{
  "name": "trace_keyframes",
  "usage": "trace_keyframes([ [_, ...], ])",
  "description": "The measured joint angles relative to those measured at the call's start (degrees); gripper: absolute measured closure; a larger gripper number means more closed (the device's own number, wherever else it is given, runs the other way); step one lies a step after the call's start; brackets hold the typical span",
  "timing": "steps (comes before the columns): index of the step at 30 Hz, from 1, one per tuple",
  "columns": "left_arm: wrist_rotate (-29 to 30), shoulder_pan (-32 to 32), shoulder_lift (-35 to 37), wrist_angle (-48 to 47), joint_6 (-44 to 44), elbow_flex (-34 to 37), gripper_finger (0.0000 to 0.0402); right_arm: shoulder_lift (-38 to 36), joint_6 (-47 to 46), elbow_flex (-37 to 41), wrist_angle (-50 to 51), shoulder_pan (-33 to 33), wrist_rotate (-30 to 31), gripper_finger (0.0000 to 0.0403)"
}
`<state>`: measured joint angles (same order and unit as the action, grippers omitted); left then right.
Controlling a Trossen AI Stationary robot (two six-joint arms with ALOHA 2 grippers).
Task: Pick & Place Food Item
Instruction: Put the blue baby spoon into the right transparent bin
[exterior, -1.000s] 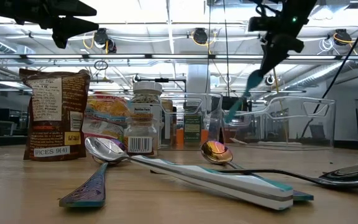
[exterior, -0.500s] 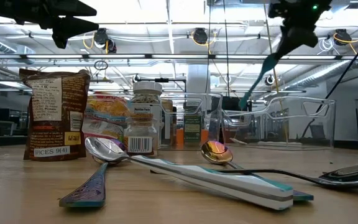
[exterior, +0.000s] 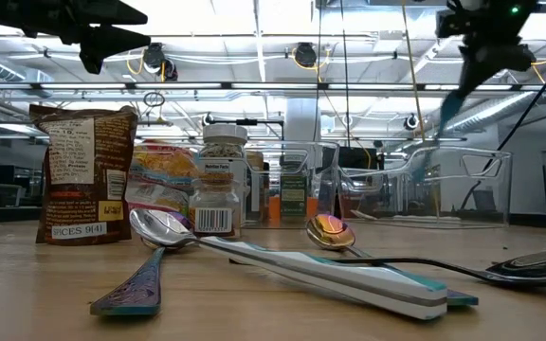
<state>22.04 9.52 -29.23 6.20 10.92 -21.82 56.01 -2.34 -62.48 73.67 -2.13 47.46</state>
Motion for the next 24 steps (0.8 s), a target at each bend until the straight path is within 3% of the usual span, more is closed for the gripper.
trace_keyframes([
  [5,0.0,0.0,0.0,0.0,0.0,0.0,0.0204,0.0,-5.8,0.0,6.3,0.0,-12.1,0.0403],
  [10,0.0,0.0,0.0,0.0,0.0,0.0,0.0204,0.3,-7.5,0.0,4.7,0.0,-22.0,0.0403],
  [24,0.0,0.0,0.0,0.0,0.0,0.0,0.0204,7.5,0.6,0.0,-9.4,0.0,-29.8,0.0403],
])
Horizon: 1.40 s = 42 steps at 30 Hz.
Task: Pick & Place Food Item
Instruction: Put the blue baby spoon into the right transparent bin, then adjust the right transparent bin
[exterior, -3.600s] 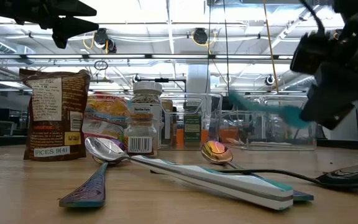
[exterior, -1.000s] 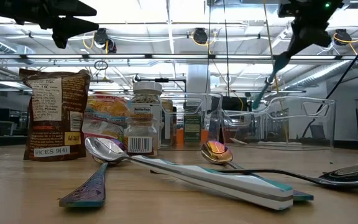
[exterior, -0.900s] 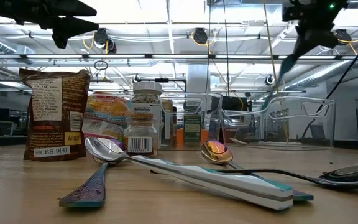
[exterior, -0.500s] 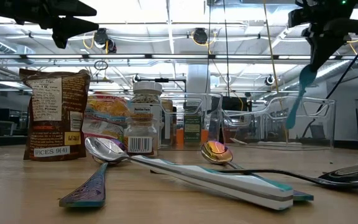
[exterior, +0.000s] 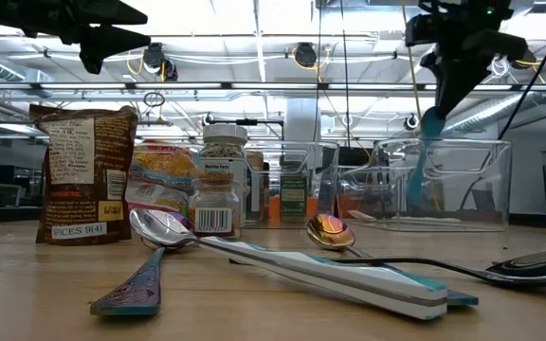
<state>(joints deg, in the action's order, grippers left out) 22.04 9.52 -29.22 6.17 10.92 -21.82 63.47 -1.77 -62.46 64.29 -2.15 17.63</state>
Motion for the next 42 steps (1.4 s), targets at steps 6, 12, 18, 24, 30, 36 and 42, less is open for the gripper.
trace_keyframes([
  [6,0.0,0.0,0.0,0.0,-0.2,0.0,0.0204,4.0,5.5,0.0,-2.9,0.0,0.1,0.0403],
  [12,0.0,0.0,0.0,0.0,-0.2,0.0,0.0204,8.7,13.2,0.0,-9.2,0.0,0.4,0.0403],
  [18,0.0,0.0,0.0,0.0,-0.2,0.0,0.0204,13.1,17.5,0.0,-16.2,-0.1,0.4,0.0399],
  [24,0.0,0.0,0.0,0.0,-0.2,0.0,0.0204,15.1,18.1,0.0,-20.1,-0.4,5.3,0.0386],
  [30,0.0,0.0,0.0,0.0,-0.2,0.0,0.0204,14.9,18.5,0.0,-21.6,-0.6,10.1,0.0357],
  [36,0.0,0.0,0.0,0.0,-0.2,0.0,0.0204,14.8,20.9,0.0,-24.8,-0.5,11.5,0.0289],
  [42,0.0,0.0,0.0,0.0,-0.2,0.0,0.0204,12.1,18.1,0.0,-24.6,2.9,17.3,0.0244],
])
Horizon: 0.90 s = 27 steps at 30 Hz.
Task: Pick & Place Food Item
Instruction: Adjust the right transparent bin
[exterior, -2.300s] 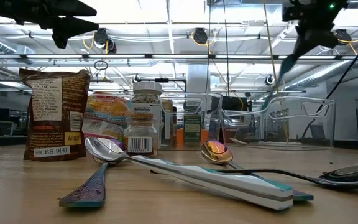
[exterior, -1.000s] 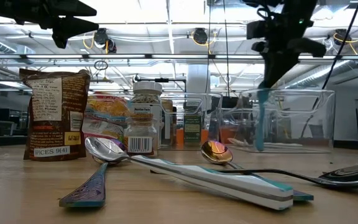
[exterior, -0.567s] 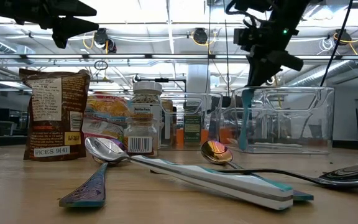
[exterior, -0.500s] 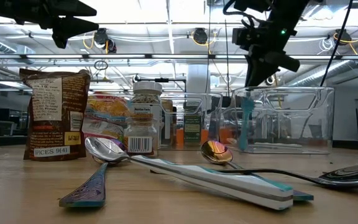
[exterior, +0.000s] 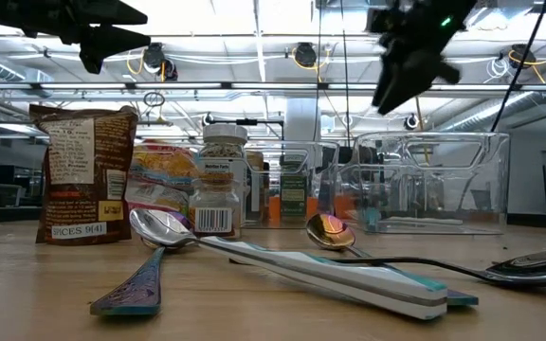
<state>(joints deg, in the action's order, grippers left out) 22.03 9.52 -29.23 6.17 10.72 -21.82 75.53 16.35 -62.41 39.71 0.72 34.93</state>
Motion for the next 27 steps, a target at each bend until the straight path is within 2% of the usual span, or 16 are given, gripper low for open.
trace_keyframes([
  [4,0.0,0.0,0.0,0.0,0.0,0.0,0.0204,-4.7,-9.2,0.0,4.1,5.6,-3.4,0.0255],
  [9,0.0,0.0,0.0,0.0,0.0,0.0,0.0204,-9.9,-21.1,2.5,3.0,15.7,-17.6,0.0309],
  [11,0.0,0.0,0.0,0.0,0.0,0.0,0.0204,-10.8,-22.8,5.3,1.5,20.1,-20.1,0.0339],
  [15,0.0,0.0,0.0,0.0,0.0,0.0,0.0203,-11.3,-28.0,12.3,0.9,27.0,-20.4,0.0395],
  [20,0.0,0.0,0.0,0.0,0.0,0.0,0.0204,-11.2,-34.7,20.1,-2.2,29.8,-20.3,0.0390],
  [24,0.0,0.0,0.0,0.0,0.0,0.0,0.0204,-11.3,-34.9,23.0,-4.0,28.9,-19.7,0.0401],
  [27,0.0,0.0,0.0,0.0,0.0,0.0,0.0204,-11.3,-34.3,24.0,-4.8,27.3,-16.2,0.0399],
])
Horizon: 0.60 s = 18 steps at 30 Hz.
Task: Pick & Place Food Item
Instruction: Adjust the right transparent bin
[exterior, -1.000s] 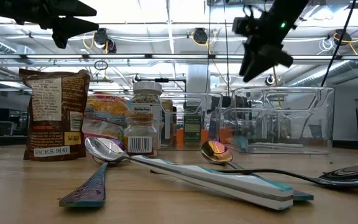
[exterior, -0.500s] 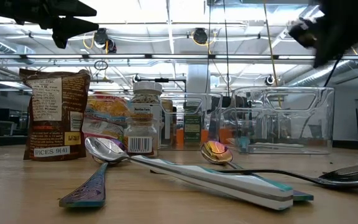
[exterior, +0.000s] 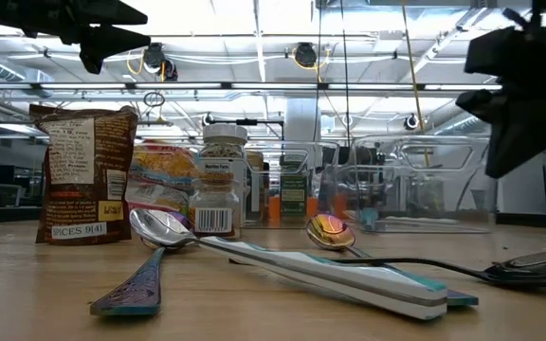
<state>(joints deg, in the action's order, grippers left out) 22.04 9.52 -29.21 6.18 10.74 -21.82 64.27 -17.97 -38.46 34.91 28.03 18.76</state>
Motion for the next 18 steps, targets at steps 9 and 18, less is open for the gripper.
trace_keyframes([
  [9,0.0,0.0,0.0,0.0,0.0,0.0,0.0204,0.0,3.5,0.2,-0.8,-5.5,2.3,0.0402],
  [18,0.0,0.0,0.0,0.0,0.0,0.0,0.0204,0.0,7.1,0.2,-4.5,-8.6,2.3,0.0402],
])
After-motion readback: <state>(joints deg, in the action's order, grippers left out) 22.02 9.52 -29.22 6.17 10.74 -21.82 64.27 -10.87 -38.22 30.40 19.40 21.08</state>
